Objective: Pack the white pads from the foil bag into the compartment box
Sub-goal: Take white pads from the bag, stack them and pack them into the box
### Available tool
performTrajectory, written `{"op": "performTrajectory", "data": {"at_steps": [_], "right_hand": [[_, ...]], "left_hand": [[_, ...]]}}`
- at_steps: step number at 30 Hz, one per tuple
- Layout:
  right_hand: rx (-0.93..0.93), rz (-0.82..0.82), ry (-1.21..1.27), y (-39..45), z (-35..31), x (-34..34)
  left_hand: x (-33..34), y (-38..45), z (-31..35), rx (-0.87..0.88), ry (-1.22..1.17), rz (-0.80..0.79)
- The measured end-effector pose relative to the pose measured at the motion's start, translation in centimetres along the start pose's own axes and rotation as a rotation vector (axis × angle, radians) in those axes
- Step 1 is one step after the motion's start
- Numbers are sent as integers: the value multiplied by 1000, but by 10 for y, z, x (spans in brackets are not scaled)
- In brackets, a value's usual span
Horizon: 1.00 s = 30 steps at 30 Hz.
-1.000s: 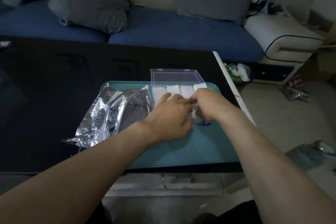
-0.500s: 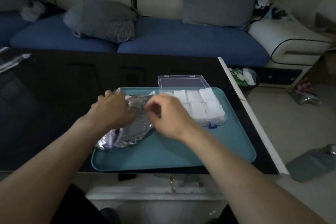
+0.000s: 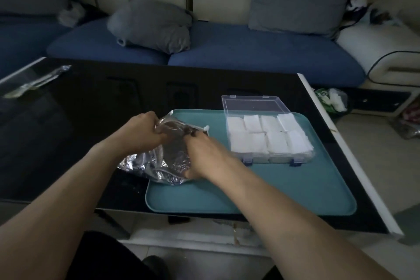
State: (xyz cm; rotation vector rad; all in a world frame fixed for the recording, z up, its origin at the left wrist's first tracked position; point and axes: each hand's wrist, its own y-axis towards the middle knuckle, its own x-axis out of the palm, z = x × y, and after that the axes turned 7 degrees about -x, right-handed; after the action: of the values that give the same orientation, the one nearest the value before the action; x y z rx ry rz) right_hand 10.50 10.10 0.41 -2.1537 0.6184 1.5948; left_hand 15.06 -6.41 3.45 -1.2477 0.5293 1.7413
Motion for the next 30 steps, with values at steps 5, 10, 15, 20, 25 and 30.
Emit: {"op": "performTrajectory", "data": {"at_steps": [5, 10, 15, 20, 25, 30], "right_hand": [[-15, 160, 61, 9, -5, -14], [-67, 166, 92, 6, 6, -25], [-103, 34, 158, 5, 9, -19], [-12, 43, 65, 22, 1, 6], [66, 120, 148, 31, -13, 9], [84, 143, 216, 41, -22, 10]], "left_hand": [[-5, 11, -13, -4, -121, 80], [-9, 13, -14, -48, -126, 5], [-4, 10, -14, -125, -197, -130], [-4, 9, -6, -131, -157, -86], [-2, 6, -7, -139, -221, -141], [-6, 7, -14, -149, -295, -196]]}}
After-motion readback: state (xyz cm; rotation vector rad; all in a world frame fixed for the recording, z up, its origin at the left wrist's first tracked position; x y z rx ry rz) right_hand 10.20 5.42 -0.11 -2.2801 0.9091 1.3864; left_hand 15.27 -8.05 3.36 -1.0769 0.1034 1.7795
